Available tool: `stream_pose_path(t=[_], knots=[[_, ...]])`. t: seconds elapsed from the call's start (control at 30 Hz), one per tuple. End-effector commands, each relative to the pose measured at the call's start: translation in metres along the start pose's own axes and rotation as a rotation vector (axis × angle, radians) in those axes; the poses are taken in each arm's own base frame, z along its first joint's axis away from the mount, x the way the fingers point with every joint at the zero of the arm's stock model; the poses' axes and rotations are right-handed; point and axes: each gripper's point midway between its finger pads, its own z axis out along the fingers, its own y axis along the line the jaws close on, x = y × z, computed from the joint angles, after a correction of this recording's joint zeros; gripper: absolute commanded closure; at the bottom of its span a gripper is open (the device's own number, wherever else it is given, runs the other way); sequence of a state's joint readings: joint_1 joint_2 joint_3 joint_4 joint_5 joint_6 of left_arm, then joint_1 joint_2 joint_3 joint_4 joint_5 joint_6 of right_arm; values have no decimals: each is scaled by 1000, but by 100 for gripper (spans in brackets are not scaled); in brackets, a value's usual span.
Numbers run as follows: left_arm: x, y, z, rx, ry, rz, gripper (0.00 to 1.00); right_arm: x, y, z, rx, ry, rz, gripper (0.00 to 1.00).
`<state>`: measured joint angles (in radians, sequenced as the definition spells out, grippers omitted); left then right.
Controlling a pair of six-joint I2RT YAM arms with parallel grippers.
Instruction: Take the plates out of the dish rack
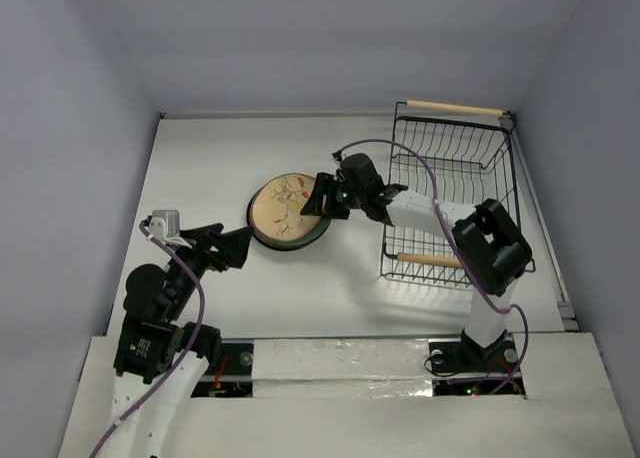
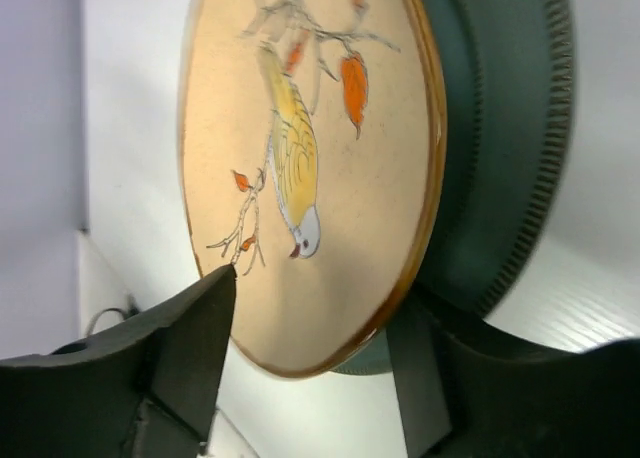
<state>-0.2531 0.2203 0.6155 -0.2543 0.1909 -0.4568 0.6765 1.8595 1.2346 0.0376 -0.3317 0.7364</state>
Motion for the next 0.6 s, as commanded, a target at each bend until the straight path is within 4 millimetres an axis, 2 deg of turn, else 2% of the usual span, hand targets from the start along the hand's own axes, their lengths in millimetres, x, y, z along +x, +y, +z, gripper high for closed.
stream_pose_path(t=[0.0, 0.03, 0.07, 0.13, 0.23, 0.33, 0.37, 0.5, 0.53, 0.57], knots=[[-9, -7, 1, 29, -27, 9, 14, -23, 21, -8, 10, -63, -122, 34], [-9, -7, 1, 29, -27, 10, 12, -20, 22, -10, 27, -59, -137, 25], [-9, -7, 1, 29, -27, 9, 12, -18, 15, -12, 64, -44, -155, 21], [-9, -7, 1, 29, -25, 12, 12, -19, 13, -16, 102, -52, -181, 12], [-9, -7, 1, 28, -28, 10, 11, -16, 12, -25, 154, -51, -228, 5], [-10, -6, 1, 21, -28, 7, 11, -21, 10, -41, 195, -76, -257, 4], [-9, -5, 2, 16, -26, 7, 11, -18, 11, -44, 205, -76, -271, 4], [-10, 0, 3, -13, -29, -1, 11, -31, 21, -72, 219, -151, -294, 5], [-11, 1, 2, -17, -33, 1, 11, -40, 35, -89, 190, -195, -306, 9], [-11, 2, 3, -27, -34, -1, 11, -42, 40, -97, 174, -216, -317, 14]])
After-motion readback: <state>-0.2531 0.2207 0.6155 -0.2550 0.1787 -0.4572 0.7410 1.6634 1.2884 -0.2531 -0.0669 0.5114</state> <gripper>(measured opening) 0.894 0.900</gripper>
